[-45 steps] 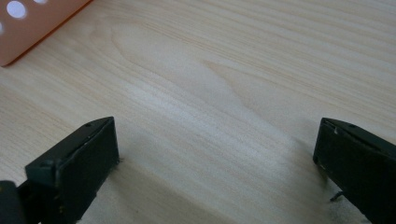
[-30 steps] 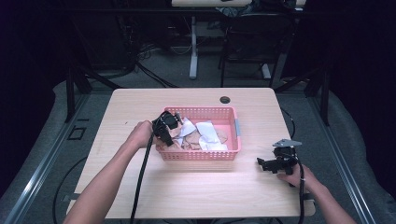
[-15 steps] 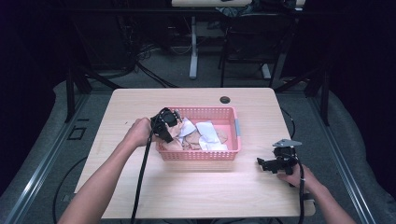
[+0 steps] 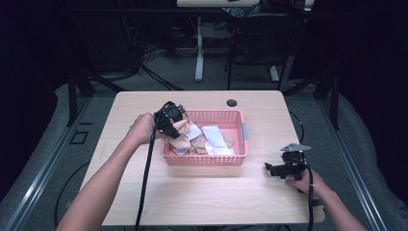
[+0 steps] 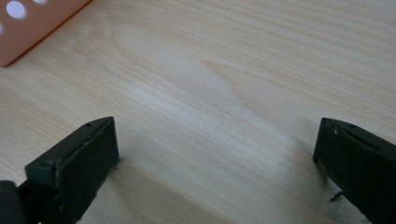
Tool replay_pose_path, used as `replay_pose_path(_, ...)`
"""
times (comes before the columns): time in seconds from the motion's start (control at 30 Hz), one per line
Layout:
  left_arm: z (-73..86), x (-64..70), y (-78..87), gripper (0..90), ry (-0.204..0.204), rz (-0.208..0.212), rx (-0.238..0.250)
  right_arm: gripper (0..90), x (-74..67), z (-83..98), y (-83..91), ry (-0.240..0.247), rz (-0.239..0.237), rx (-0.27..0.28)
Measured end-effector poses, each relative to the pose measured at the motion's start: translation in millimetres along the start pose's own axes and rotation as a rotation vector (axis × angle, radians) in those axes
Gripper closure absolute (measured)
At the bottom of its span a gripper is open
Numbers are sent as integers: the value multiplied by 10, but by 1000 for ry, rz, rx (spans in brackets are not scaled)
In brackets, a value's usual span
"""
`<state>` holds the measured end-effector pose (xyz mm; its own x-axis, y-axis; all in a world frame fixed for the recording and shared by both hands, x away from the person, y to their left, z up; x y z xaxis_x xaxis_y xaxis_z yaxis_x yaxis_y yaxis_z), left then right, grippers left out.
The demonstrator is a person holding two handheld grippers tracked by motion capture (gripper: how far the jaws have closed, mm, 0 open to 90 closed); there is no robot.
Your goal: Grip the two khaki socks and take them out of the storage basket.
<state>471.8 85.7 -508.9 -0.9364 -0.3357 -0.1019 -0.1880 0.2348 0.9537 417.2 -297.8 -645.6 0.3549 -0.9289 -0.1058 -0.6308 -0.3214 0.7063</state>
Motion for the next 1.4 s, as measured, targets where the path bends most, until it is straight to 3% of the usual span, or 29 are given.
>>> replay_pose_path(0.2, -23, -14, 75, 854, -9, -2, 7, 0, 5, 3, 3, 5, 2, -5)
replay_pose_path(0.57, -117, -95, 439, 853, -17, -45, 31, 0, 5, 3, 2, 4, 3, -3)
replay_pose_path(0.73, -124, -139, 615, 853, -5, -64, 71, 0, 1, 2, -1, -2, 3, 2)
replay_pose_path(0.8, -78, -170, 737, 852, 10, -77, 90, 0, 0, 2, -1, -3, 4, 2)
replay_pose_path(0.9, -35, -199, 787, 853, 15, -84, 96, 0, 4, 3, 1, 3, 4, -2)
replay_pose_path(1.0, 89, -267, 876, 852, 45, -100, 95, 0, 5, 3, 1, 4, 3, -3)
replay_pose_path(1.4, 409, -392, 1045, 851, 110, -134, 97, 0, 5, 3, 1, 4, 3, -3)
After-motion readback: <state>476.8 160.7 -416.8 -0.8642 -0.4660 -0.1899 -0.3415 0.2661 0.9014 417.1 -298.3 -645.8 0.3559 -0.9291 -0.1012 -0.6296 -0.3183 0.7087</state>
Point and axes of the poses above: each handheld gripper's, and its own axes: y roughly backward along the jaws, z roughly out of its underside, x roughly to its right, the point moved 8 cm from there along -y, roughly forward along the jaws, and after that the axes turned 8 degrees about -y, right-handed, at the moved point
